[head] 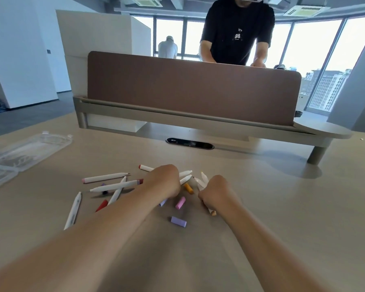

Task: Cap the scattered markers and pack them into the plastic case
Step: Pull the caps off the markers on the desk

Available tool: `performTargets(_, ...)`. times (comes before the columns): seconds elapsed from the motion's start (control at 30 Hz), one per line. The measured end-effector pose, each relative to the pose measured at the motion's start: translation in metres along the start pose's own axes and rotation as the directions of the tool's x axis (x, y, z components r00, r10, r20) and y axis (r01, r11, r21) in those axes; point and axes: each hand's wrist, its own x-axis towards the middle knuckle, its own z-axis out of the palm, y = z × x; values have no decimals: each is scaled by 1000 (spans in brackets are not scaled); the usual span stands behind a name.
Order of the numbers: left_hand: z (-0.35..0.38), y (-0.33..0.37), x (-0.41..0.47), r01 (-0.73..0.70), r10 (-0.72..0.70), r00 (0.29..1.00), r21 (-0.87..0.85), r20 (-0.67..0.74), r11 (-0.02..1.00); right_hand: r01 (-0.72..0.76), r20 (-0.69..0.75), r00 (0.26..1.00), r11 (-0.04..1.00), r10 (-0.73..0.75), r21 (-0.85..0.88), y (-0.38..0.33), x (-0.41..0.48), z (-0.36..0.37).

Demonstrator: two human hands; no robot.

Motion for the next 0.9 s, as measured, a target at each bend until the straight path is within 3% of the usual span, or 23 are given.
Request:
performTargets(0.1,-3,2,-1,57,-58,993,21,101,998,-8,36,999,1000,9,-24,-3,-6,0)
performTargets(0.23,-16,-15,-11,30,-33,999,-173,-10,985,-21,59,998,998,17,63,-4,-12,-10)
performTargets(0.37,-32,-46,-21,32,-60,995,-314,-81,949,66,34,997,977,-75,204,-17,-19,-8)
performTargets(0.7,-57,-123,-44,111,-152,984,-350,-91,930,190,-1,981,955,-195,228,-84,-29,24)
performTargets(0.8,-60,-140,-44,139,-188,980,-440,-69,887,154,32,985,952,-168,264,-103,-23,37)
performTargets(0.9,-61,-152,-43,135,-195,976,-442,-93,887,115,54,991,979,-126,170,-116,-20,41)
